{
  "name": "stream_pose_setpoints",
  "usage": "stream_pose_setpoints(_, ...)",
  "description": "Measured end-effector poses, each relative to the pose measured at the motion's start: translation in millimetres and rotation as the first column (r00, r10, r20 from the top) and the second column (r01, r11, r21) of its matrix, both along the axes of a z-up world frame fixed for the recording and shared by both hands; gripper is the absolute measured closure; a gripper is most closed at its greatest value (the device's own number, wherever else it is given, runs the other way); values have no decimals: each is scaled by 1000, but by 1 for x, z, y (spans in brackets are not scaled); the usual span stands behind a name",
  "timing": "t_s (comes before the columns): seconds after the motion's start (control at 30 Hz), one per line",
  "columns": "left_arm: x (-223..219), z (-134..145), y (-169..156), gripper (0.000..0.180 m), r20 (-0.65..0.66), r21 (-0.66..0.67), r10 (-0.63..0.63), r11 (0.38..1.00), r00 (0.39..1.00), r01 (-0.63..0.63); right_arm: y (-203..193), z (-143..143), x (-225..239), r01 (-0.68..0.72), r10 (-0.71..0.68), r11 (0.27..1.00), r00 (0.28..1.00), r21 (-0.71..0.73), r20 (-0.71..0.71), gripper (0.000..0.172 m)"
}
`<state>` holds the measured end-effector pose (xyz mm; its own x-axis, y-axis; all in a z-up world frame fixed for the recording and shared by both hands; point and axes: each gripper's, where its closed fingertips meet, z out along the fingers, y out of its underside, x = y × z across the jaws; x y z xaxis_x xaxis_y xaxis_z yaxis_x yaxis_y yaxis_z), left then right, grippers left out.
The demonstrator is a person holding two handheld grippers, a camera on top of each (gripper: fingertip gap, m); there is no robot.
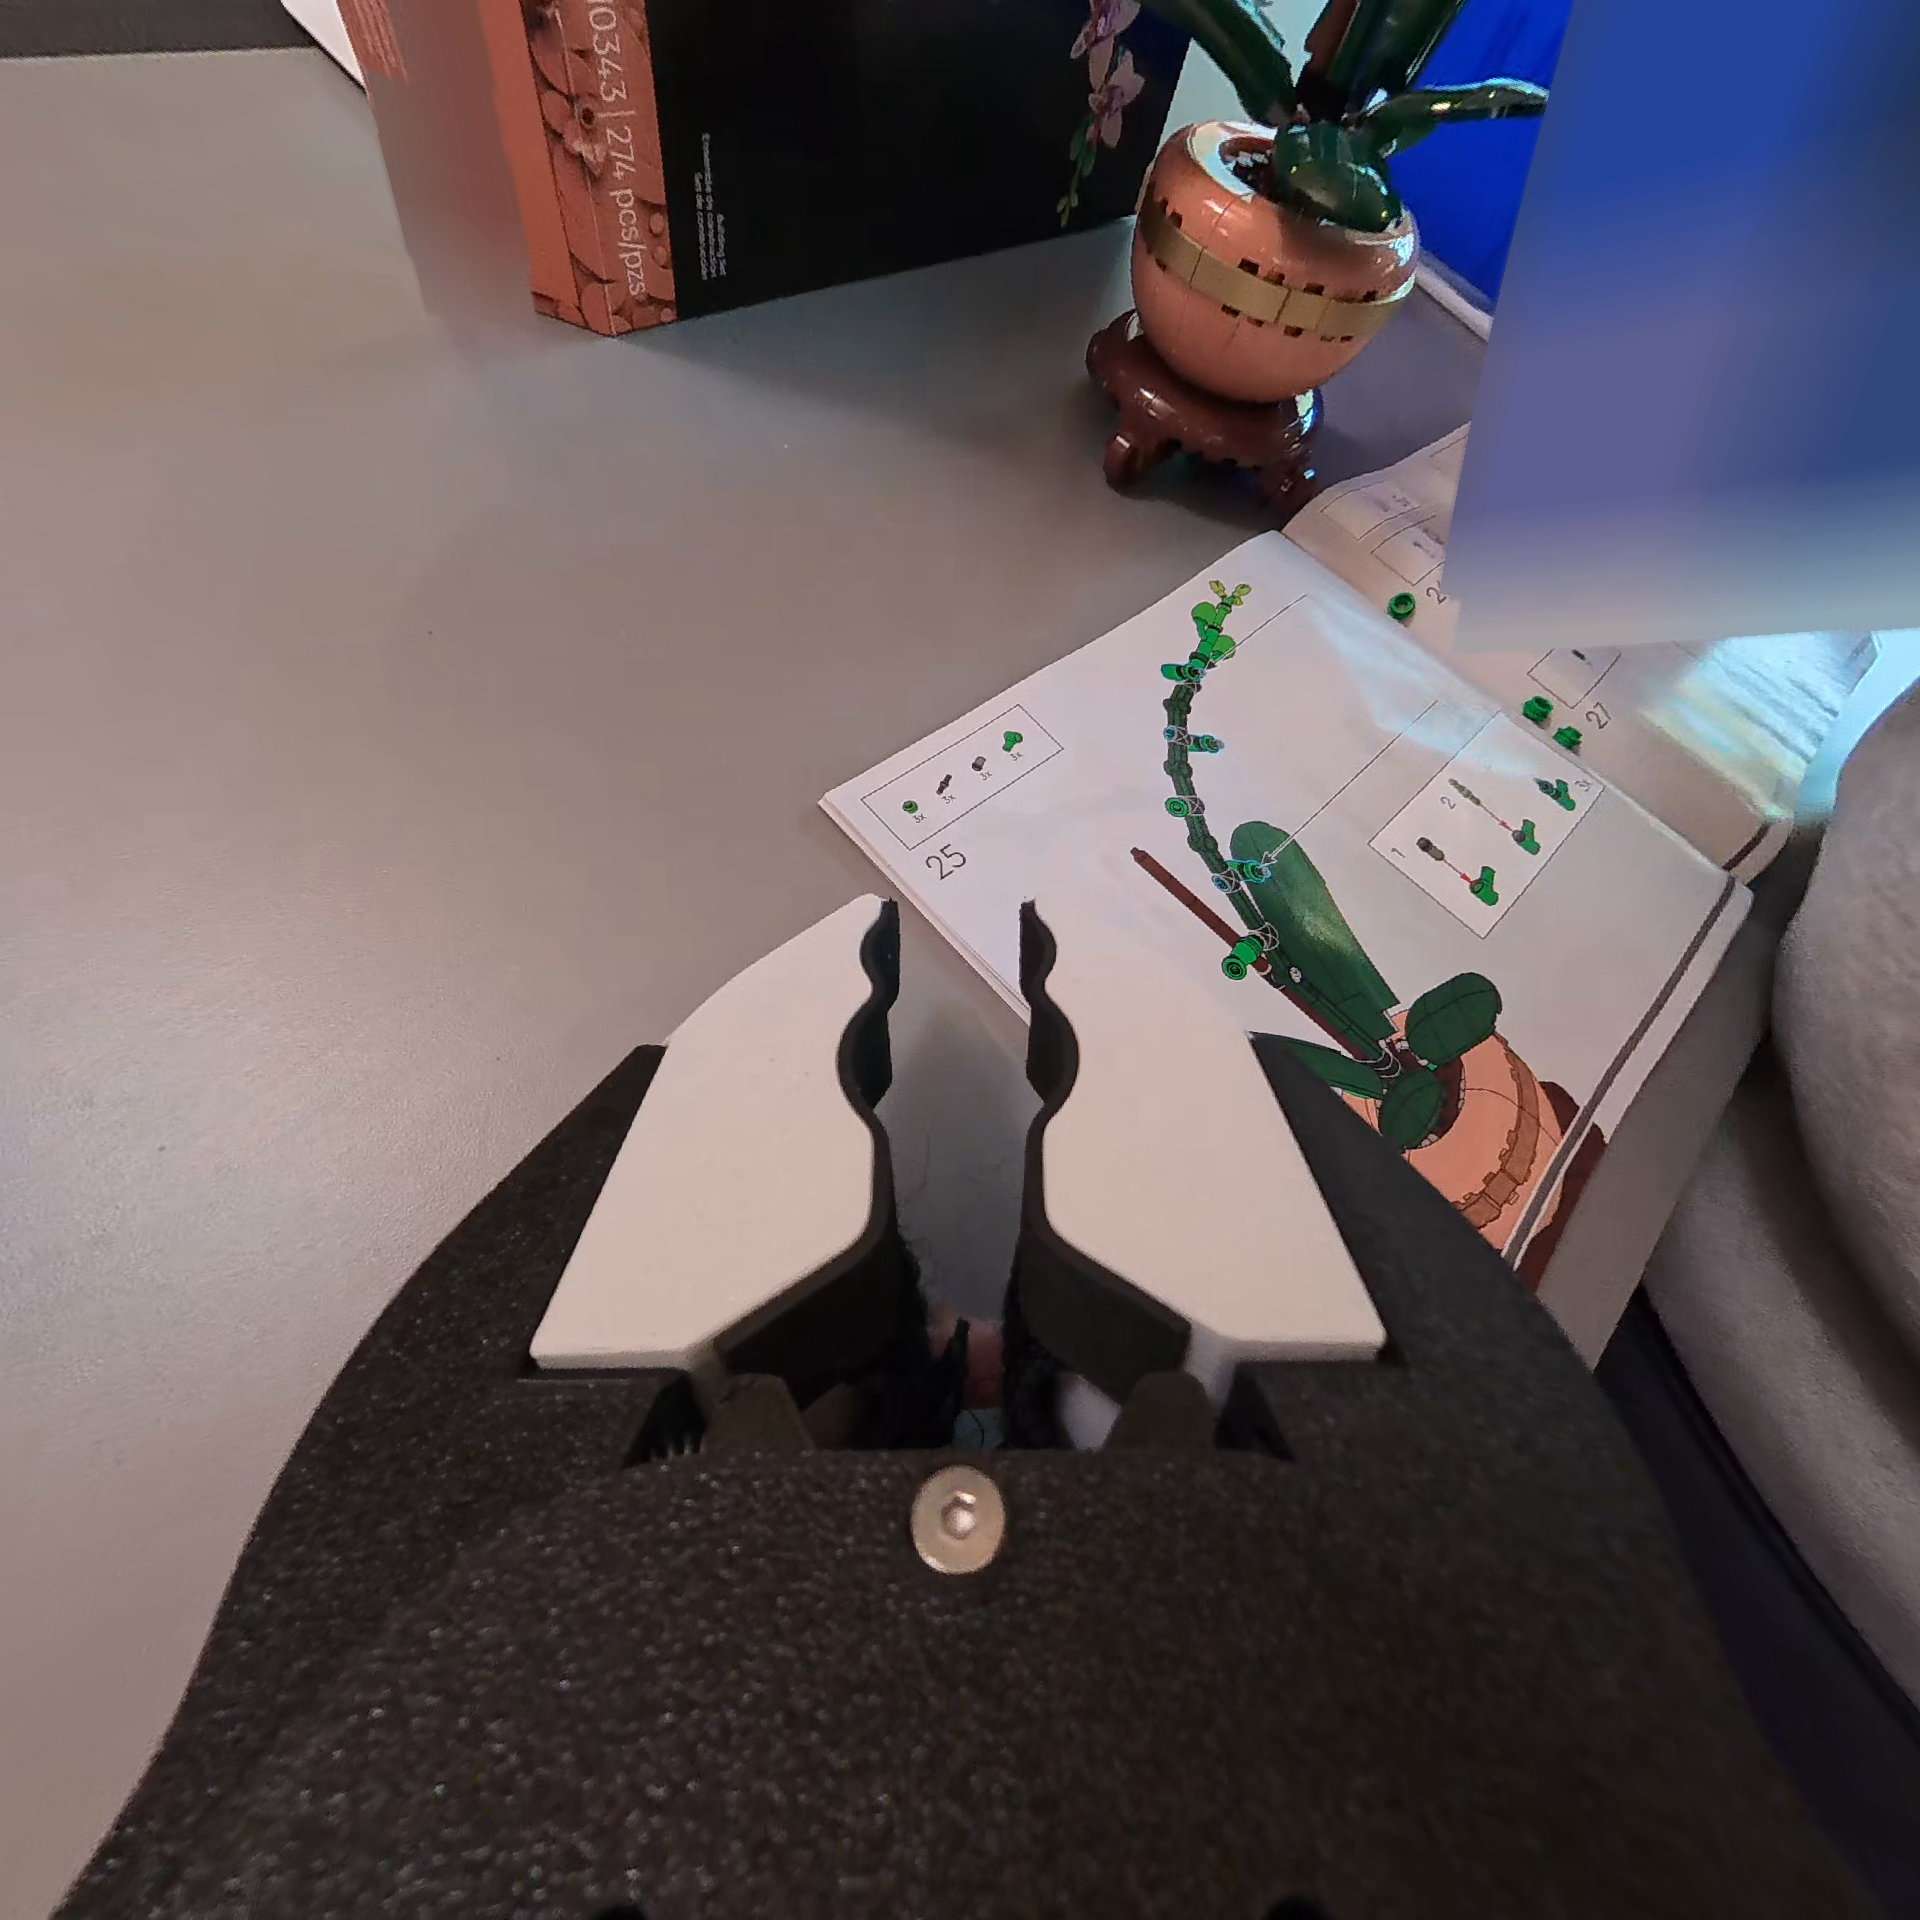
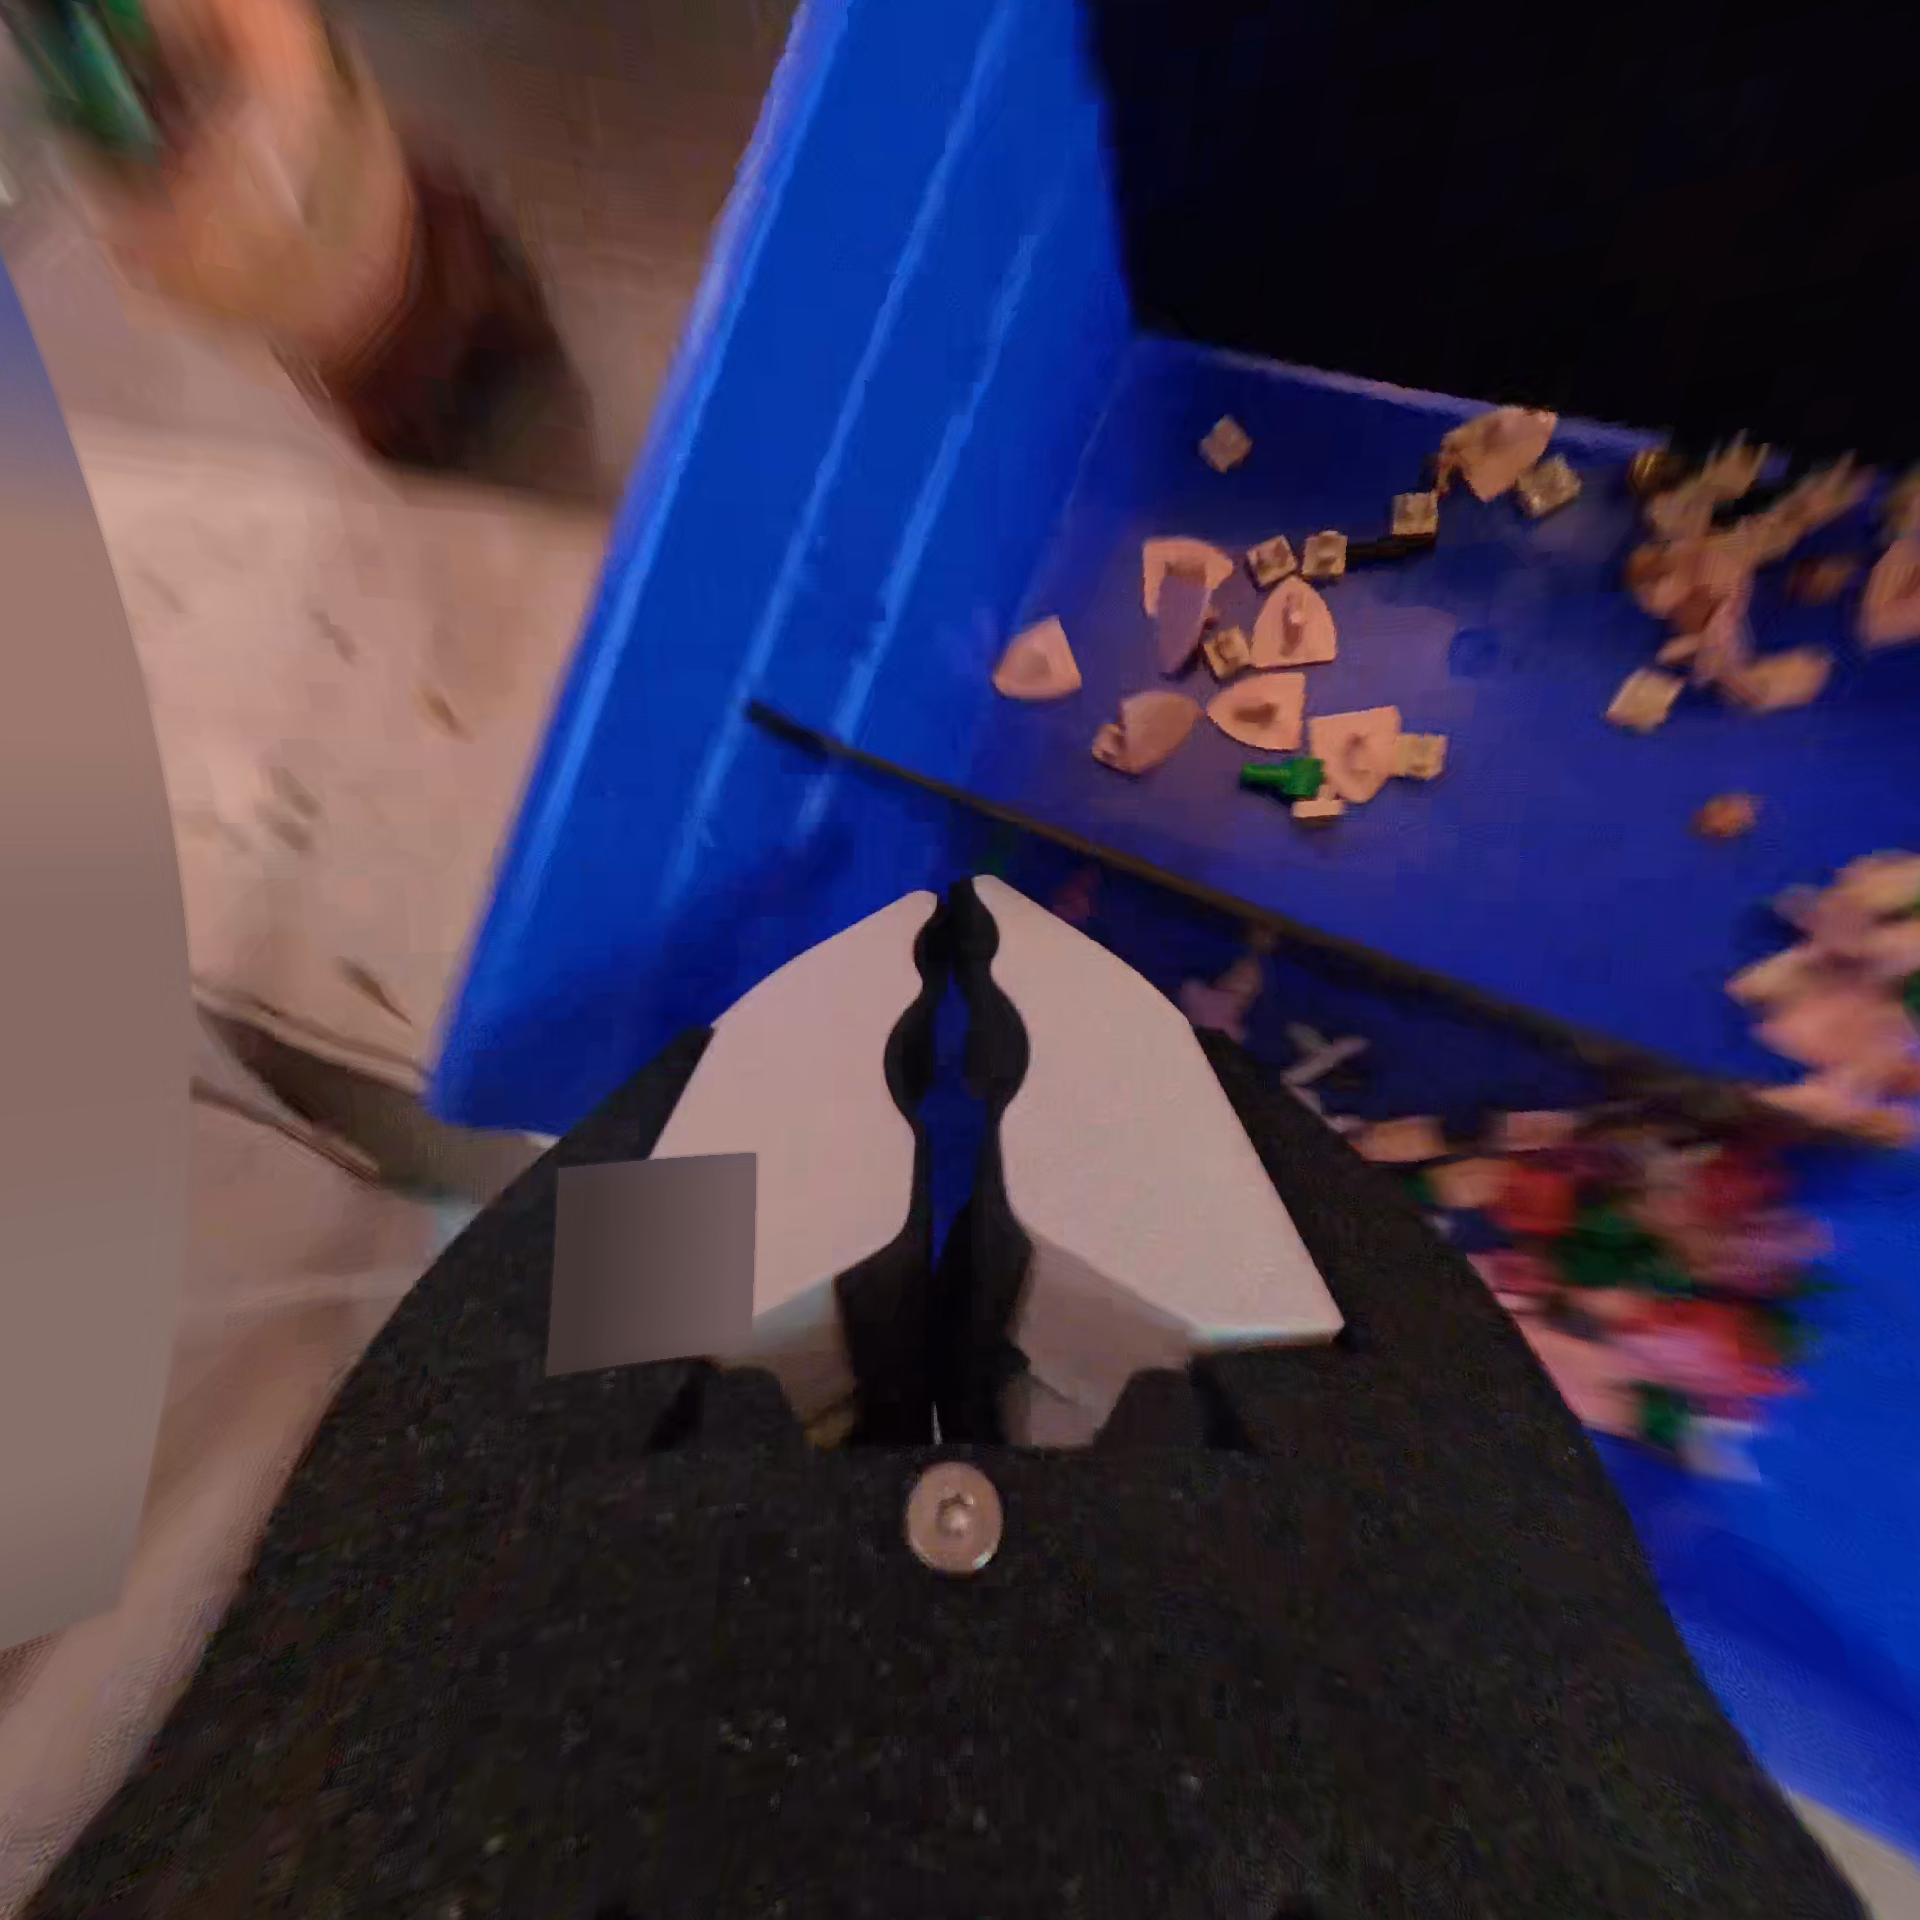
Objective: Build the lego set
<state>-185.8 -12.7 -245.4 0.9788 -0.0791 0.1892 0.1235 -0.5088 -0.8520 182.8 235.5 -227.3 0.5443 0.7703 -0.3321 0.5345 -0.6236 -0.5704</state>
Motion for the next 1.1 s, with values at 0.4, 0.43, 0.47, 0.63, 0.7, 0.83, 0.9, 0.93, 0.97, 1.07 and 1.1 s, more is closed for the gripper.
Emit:
stream_pose_setpoints(0.4, 13, -18, 1, 154, 257, -146, -94, 980, 962, 135, 16, -42, 12, 352, -364, 931, 879, 97, 308, 109)
stream_pose_setpoints(0.43, 13, -18, 1, 154, 265, -149, -93, 979, 960, 136, 17, -44, 14, 356, -375, 927, 868, 118, 326, 109)
stream_pose_setpoints(0.47, 13, -19, 1, 154, 271, -150, -90, 979, 958, 135, 19, -44, 15, 364, -386, 922, 860, 130, 334, 110)
stream_pose_setpoints(0.63, 11, -19, 1, 155, 277, -155, -70, 981, 958, 117, 20, -45, 19, 337, -372, 928, 845, 156, 383, 121)
stream_pose_setpoints(0.7, 11, -19, 0, 154, 268, -155, -69, 981, 961, 113, 20, -43, 26, 276, -334, 941, 840, 195, 427, 147)
stream_pose_setpoints(0.83, 11, -19, 0, 154, 254, -148, -64, 983, 965, 105, 15, -41, 27, 208, -252, 967, 872, 147, 419, 150)
stream_pose_setpoints(0.9, 11, -19, -2, 154, 245, -153, -66, 983, 967, 106, 17, -34, 32, 217, -259, 965, 883, 150, 391, 150)
stream_pose_setpoints(0.93, 11, -19, -2, 154, 239, -156, -67, 982, 969, 107, 18, -32, 32, 216, -255, 966, 895, 143, 367, 154)
stream_pose_setpoints(0.97, 12, -20, -3, 154, 234, -159, -70, 981, 970, 110, 17, -32, 33, 222, -253, 967, 899, 126, 358, 153)
stream_pose_setpoints(1.07, 12, -20, -3, 154, 225, -159, -75, 981, 971, 113, 8, -34, 31, 159, -171, 985, 917, 63, 360, 146)
stream_pose_setpoints(1.1, 13, -20, -3, 154, 225, -158, -78, 981, 971, 115, 4, -32, 35, 108, -118, 993, 917, 48, 382, 146)
